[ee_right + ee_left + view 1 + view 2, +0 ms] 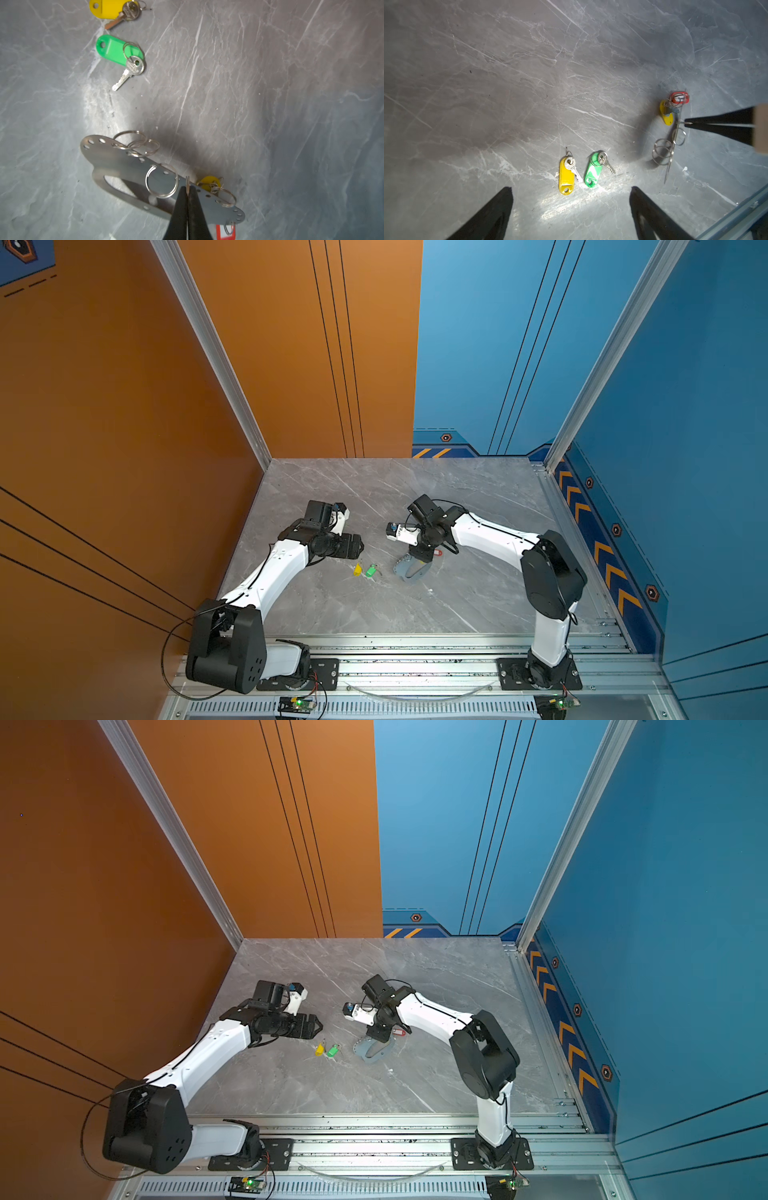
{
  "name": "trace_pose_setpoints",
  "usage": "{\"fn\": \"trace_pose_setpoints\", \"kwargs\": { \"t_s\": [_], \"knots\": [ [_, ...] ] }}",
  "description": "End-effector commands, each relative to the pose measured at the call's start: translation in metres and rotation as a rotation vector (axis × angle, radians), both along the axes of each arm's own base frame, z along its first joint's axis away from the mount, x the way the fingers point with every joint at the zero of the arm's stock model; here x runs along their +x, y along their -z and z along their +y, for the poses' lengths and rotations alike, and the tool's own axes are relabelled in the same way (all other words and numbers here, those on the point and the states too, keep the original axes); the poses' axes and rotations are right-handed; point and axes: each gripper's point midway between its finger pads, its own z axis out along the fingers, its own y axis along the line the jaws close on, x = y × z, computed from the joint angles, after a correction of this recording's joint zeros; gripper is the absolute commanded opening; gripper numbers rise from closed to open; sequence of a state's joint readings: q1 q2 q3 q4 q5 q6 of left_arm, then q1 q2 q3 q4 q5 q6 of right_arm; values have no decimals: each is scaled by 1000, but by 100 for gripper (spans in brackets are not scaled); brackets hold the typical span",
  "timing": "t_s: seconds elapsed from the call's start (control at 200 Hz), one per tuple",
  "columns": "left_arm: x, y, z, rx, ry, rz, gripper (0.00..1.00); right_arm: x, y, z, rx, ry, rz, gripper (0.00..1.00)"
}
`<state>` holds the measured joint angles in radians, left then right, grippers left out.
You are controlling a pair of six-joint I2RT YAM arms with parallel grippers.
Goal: Remove the keys from the keyring
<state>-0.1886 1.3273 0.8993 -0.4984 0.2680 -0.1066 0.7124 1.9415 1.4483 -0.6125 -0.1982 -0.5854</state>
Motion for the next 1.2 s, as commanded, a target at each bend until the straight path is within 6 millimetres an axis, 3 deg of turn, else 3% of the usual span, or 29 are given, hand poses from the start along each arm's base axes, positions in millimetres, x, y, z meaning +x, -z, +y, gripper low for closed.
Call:
{"fn": "trace_pose_setpoints", "kwargs": {
  "t_s": [0.0, 0.08, 0.11, 0.14, 0.255, 0.335, 0.476, 0.491, 0.596, 0.731, 0.836, 1.001, 1.066, 1.196],
  "knots": [
    [-2, -14, 0, -33, -7, -16, 92, 3, 15, -4, -73, -15, 38, 0],
    [-3, -17, 3, -43, -19, -24, 96, 10, 23, -1, -84, -6, 46, 1],
    [-3, -17, 4, -48, -20, -25, 98, 21, 22, -10, -86, 28, 47, 1],
    [-3, -19, 4, -52, -23, -31, 98, 21, 35, -11, -107, 28, 71, 2],
    [-4, -21, 7, -59, -28, -40, 100, 25, 42, -10, -126, 35, 79, 3],
    [-4, -21, 9, -58, -34, -41, 99, 26, 39, -8, -113, 38, 78, 12],
    [-3, -20, 18, -31, -38, -54, 98, 29, 16, -6, -13, 90, 97, 39],
    [-2, -20, 19, -24, -39, -58, 98, 32, 3, -6, 18, 98, 78, 41],
    [5, -17, 36, 22, -54, -88, 98, 38, -27, -18, 157, 191, 63, 51],
    [16, -8, 78, 121, -127, -151, 98, 53, -63, -55, 354, 376, 11, 88],
    [27, -3, 113, 162, -216, -238, 98, 59, -66, -95, 430, 514, -33, 100],
    [41, 8, 147, 187, -332, -352, 98, 79, -63, -165, 521, 774, -209, 100],
    [45, 11, 146, 143, -340, -392, 98, 84, -62, -194, 540, 894, -311, 100],
    [54, 16, 142, 132, -333, -474, 98, 80, -74, -234, 555, 1047, -496, 100]
  ]
}}
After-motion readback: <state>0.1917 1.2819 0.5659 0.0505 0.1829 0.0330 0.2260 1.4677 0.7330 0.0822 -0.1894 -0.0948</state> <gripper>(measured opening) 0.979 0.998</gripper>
